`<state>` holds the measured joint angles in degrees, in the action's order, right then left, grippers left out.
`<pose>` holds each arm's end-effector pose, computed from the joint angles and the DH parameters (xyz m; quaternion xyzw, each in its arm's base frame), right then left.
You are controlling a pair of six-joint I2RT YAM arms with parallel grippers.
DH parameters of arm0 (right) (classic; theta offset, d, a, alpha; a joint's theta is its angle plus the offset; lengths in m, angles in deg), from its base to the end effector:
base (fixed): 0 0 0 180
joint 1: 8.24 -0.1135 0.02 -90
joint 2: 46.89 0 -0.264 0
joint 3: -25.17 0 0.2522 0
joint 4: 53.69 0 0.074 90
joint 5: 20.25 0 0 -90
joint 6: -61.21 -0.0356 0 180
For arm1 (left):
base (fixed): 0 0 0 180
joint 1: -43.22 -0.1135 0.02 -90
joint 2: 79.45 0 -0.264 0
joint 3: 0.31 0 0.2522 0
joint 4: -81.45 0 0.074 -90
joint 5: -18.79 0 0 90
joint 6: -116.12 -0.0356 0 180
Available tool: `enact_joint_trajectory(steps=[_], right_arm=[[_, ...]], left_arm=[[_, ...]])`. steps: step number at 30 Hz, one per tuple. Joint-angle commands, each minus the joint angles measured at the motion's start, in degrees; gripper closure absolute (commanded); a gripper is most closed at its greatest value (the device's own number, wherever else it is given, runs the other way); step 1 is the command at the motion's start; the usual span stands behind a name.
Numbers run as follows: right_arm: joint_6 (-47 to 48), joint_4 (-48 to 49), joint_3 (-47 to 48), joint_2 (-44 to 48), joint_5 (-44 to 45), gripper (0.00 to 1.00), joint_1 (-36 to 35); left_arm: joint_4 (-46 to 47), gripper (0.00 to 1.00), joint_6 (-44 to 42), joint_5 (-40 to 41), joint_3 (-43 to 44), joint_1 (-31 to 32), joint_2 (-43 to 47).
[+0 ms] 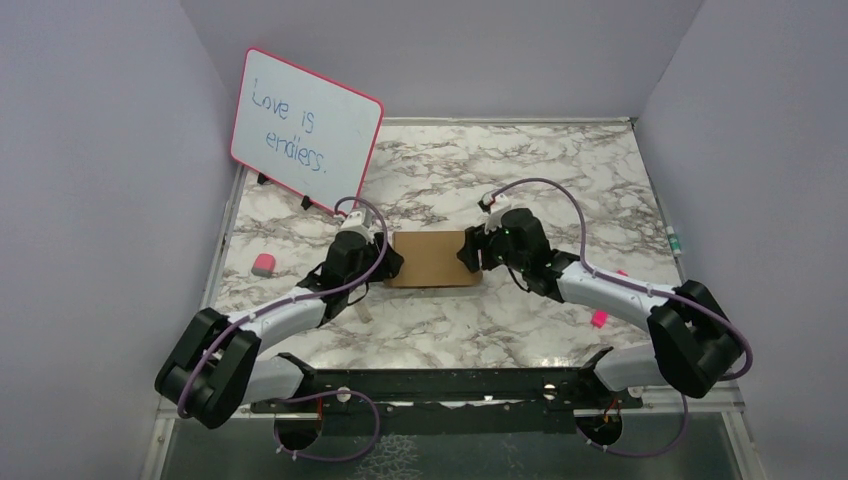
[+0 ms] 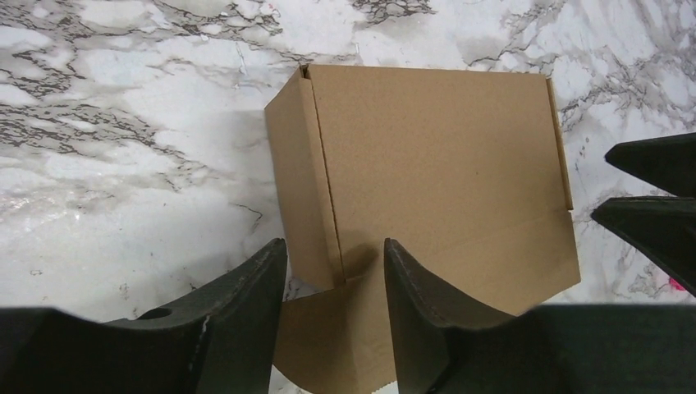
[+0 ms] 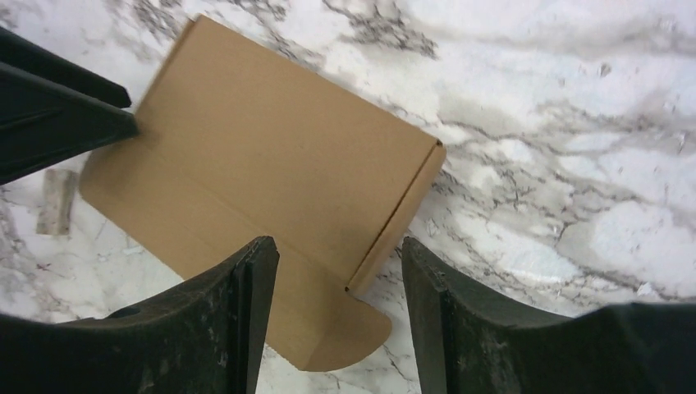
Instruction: Fold the paper box
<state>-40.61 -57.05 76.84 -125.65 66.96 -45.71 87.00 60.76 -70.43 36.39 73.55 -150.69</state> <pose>0.2271 0.1763 0.2021 -0.2044 0.8434 0.2262 0.4424 0.2063 -0.1201 0.1674 -0.0359 0.8608 -0.2677 0.4313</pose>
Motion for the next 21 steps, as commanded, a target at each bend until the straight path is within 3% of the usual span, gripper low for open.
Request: enact_joint_trajectory(steps=[1, 9, 14, 21], right_arm=[[6.98, -3.6, 3.44, 2.98, -4.81, 0.36, -1.07], [20.61, -5.82, 5.55, 2.75, -4.22, 0.29, -9.7], [26.21, -7.29, 7.36, 1.26, 4.31, 0.28, -16.86], [33.84, -8.76, 11.23, -4.88, 17.84, 0.28, -26.23]], left_arm=[[-8.99, 0.43, -1.92, 2.19, 6.39, -1.31, 5.86], [-23.09, 0.24, -4.46, 2.37, 13.81, -4.23, 18.43], [-35.03, 0.16, -11.38, 4.06, 22.86, -4.83, 21.12], [-34.63, 0.15, -21.27, 12.38, 23.87, -5.01, 28.16]])
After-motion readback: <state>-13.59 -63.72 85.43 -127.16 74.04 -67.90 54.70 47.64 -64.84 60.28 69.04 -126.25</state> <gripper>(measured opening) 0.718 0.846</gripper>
